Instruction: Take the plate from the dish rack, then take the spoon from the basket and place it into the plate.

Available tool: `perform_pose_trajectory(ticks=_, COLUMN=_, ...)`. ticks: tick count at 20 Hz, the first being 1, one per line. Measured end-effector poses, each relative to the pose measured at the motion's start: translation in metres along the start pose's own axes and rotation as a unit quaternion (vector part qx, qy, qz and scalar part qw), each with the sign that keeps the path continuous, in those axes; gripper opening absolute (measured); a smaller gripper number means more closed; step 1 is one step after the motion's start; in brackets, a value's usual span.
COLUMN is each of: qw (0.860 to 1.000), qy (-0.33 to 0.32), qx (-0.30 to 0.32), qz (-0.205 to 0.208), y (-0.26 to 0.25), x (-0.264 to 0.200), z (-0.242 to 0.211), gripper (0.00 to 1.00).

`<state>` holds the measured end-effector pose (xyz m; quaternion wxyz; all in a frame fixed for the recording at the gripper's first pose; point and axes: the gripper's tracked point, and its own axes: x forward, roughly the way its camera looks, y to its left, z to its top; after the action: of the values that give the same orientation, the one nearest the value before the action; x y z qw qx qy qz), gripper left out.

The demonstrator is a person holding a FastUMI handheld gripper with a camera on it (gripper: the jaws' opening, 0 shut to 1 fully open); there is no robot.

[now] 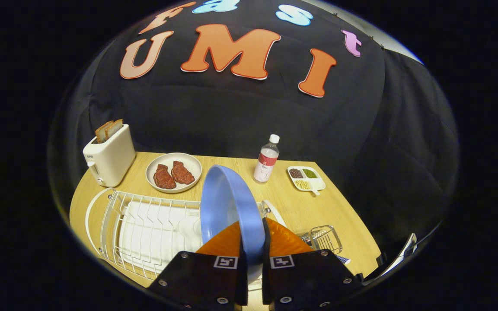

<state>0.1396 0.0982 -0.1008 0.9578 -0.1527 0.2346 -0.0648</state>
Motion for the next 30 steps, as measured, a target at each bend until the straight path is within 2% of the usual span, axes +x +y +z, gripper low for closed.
perform_pose_trajectory(ticks=5, qw=1.000, qy=-0.003, qx=0.023, qz=0.016, y=-0.005, x=-0.023, z=0.006, gripper=0.13)
perform_pose_trajectory(ticks=13, qw=0.992, qy=0.007, qx=0.106, qz=0.067, y=-0.033, x=-0.085, z=-0.016, gripper=0.13)
perform_pose_trajectory(ticks=20, qw=0.979, qy=0.045, qx=0.161, qz=0.120, y=-0.041, x=-0.135, z=-0.077, gripper=0.13)
perform_pose_trajectory(ticks=24, qw=0.971, qy=0.066, qx=0.179, qz=0.144, y=-0.036, x=-0.152, z=-0.117, gripper=0.13)
perform_pose_trajectory(ticks=30, qw=0.952, qy=0.106, qx=0.227, qz=0.176, y=-0.019, x=-0.165, z=-0.172, gripper=0.13)
